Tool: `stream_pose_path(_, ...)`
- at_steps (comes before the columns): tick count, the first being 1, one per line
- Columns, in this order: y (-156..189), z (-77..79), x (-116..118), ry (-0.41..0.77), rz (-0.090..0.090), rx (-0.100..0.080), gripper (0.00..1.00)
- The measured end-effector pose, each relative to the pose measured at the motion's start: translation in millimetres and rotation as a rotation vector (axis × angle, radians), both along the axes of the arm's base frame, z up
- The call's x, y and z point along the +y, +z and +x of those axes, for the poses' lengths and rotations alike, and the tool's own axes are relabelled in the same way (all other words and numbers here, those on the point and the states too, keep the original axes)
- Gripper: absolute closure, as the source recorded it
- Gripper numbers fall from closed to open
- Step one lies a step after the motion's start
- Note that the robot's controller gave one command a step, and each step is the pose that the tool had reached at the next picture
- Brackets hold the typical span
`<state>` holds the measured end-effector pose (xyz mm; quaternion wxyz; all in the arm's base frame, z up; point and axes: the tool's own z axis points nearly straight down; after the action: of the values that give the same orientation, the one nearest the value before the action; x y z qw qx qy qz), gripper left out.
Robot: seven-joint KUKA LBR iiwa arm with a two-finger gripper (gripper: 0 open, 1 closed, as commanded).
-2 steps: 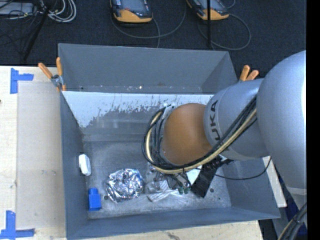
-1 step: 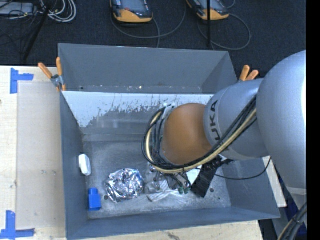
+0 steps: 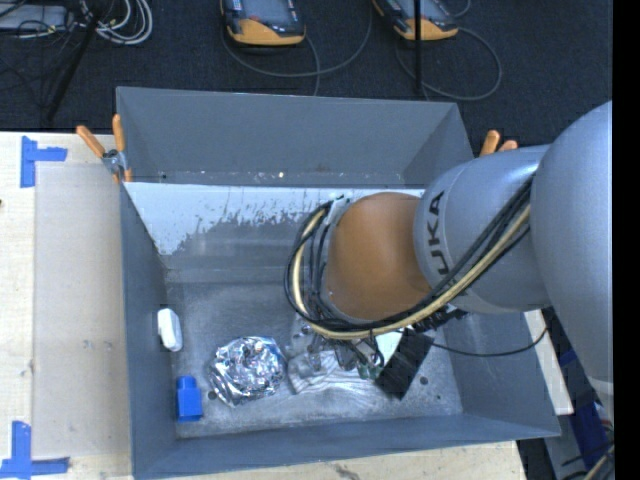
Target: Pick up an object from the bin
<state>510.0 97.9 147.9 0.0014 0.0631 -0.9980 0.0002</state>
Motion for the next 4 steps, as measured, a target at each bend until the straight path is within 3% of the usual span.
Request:
stream_pose_path(1, 29, -1.5, -6, -0.001, 0.001, -0.002, 1.00)
stream_pose_path(2, 29, -1.5, -6, -0.002, 0.001, -0.002, 1.00)
stream_pose_path(3, -10, 6.0, 6, 0.040, 0.001, -0.005, 1.00)
stream_pose_path(4, -41, 3.8, 10, 0.052, 0.001, 0.001, 1.00)
